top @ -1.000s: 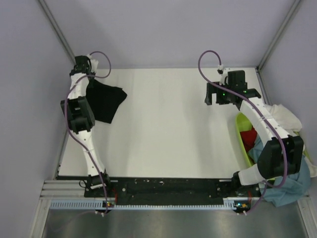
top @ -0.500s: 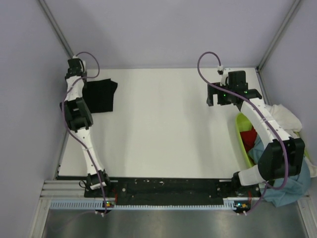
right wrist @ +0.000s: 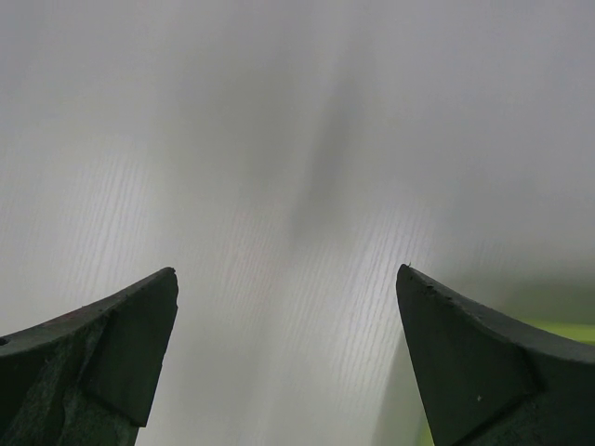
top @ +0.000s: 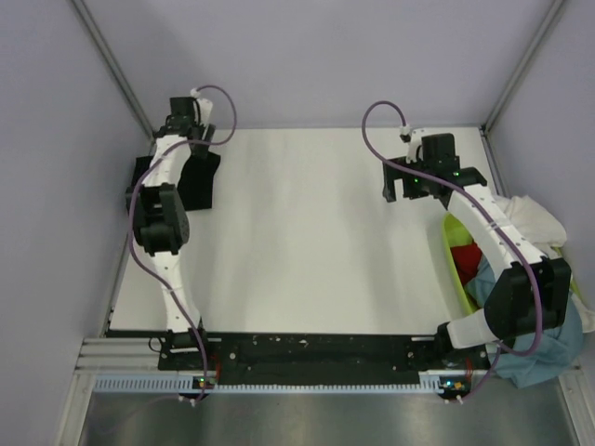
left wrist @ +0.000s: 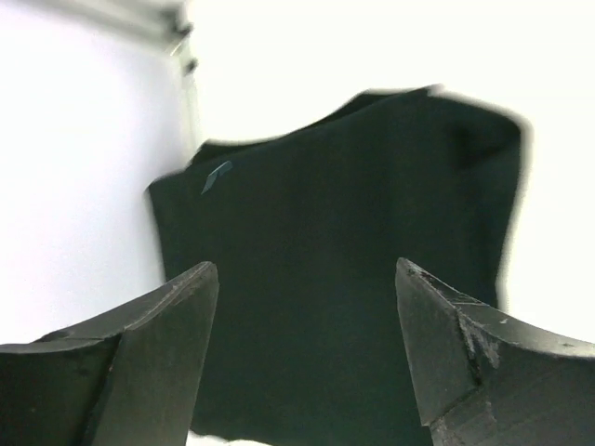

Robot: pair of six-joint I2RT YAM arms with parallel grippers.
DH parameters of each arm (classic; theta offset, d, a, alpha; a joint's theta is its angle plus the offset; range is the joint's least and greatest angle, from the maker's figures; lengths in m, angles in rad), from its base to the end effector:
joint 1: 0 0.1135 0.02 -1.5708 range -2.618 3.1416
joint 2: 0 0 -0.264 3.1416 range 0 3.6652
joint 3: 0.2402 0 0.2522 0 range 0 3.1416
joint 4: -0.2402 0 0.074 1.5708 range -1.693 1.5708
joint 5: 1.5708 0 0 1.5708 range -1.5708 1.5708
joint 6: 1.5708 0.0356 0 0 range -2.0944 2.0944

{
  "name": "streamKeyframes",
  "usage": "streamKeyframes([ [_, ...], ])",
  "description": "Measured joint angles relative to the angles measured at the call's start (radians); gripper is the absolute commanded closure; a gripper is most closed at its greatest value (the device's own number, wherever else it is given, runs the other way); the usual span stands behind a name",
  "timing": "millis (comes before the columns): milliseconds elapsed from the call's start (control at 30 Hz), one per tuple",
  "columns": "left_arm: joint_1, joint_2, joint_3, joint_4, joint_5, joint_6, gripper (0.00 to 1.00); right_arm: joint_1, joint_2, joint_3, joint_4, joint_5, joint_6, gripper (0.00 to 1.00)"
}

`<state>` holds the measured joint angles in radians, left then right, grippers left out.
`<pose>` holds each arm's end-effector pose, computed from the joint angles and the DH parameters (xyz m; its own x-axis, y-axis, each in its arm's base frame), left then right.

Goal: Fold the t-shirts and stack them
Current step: Put the neatly folded tshirt into the corner of the board with the left arm

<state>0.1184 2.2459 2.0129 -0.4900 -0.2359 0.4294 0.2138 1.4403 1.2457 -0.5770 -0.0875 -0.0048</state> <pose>0.5140 0.0695 0.2495 -0.7176 0.3223 -0.6174 0.0109 0.8916 0.4528 0.3082 0.0701 0.3104 -0.6801 -0.1525 -0.7171 -0.2758 0.9595 0.0575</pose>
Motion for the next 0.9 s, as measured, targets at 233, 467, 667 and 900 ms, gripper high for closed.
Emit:
streamKeyframes([
  [233, -0.146, 0.09, 0.129, -0.121, 0.098, -0.014, 0.17, 0.002, 0.0, 0.0, 0.0, 0.0, -0.02, 0.01],
  [467, -0.125, 0.223, 0.185, -0.165, 0.032, -0.013, 0.33, 0.002, -0.003, -0.002, 0.0, 0.011, -0.03, 0.01],
  [667, -0.117, 0.239, 0.179, -0.153, 0.029, 0.014, 0.46, 0.002, -0.005, -0.002, 0.002, 0.017, -0.031, 0.01],
  [900, -0.128, 0.172, 0.028, -0.021, -0.017, 0.106, 0.36, 0.002, -0.008, -0.002, 0.001, 0.023, -0.038, 0.01],
])
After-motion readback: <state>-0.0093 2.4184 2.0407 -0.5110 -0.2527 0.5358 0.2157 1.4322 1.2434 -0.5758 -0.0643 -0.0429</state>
